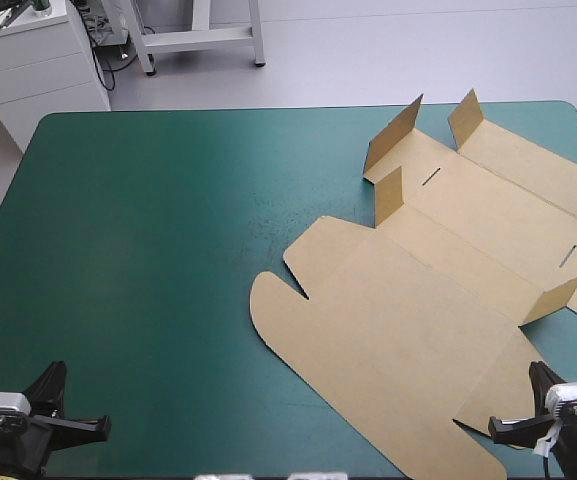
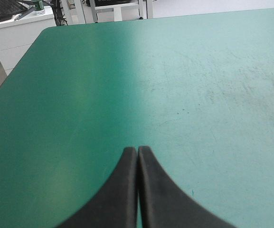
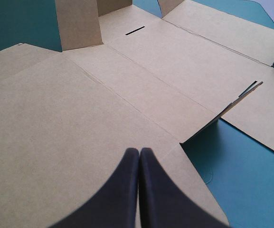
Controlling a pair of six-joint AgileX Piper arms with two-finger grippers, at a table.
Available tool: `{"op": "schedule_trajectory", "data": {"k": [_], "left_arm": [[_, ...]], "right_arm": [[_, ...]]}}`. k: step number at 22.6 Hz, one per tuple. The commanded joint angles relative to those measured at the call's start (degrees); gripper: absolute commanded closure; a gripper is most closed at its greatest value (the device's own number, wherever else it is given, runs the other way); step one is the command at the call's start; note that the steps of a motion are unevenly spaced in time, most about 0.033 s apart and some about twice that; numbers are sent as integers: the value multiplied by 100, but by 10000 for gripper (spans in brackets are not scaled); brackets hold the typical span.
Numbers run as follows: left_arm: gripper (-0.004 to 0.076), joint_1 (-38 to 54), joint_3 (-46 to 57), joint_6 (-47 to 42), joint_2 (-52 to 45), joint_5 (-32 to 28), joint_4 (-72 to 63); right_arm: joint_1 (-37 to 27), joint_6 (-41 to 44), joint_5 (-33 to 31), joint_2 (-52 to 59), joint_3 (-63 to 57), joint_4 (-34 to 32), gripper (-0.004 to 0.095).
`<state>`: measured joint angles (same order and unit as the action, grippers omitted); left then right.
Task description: Fold the box
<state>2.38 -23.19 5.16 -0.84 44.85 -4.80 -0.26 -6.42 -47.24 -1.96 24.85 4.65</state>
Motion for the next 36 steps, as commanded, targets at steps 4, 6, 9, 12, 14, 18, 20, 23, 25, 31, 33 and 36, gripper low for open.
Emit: {"op": "schedule_trajectory", "data": {"k": [4, 6, 9, 12, 14, 18, 20, 23, 25, 31, 33, 36], "left_arm": [[756, -28, -120, -46, -93, -441, -63], [756, -28, -120, -46, -93, -441, -63], [756, -28, -120, -78, -93, -441, -63], [756, -28, -120, -78, -93, -441, -54], [756, -28, -120, -78, -93, -441, -54], [756, -28, -120, -78, -93, -441, -54], [756, -28, -120, -67, -93, -441, -54], [756, -28, -120, -67, -93, -441, -54], [756, -28, -120, -67, -93, -441, -54], [756, -28, -120, -67, -93, -441, -54], [756, -28, -120, -67, -93, -441, -54], [756, -28, -120, -67, -93, -441, -54]], "right_arm": [[5, -31, 420, -70, 176, 13, 926], [5, -31, 420, -70, 176, 13, 926], [5, -31, 420, -70, 176, 13, 926], [5, -31, 420, -70, 176, 13, 926], [5, -31, 420, -70, 176, 13, 925], [5, -401, 420, -70, 176, 278, 728], [5, -429, 420, -70, 176, 293, 509], [5, -335, 410, -70, 176, 241, 309], [5, -266, 410, -70, 176, 189, 220], [5, 468, 263, -161, 252, -104, 177], [5, 829, 69, -348, 432, -196, 177], [5, 970, -75, -783, 850, -213, 178]]}}
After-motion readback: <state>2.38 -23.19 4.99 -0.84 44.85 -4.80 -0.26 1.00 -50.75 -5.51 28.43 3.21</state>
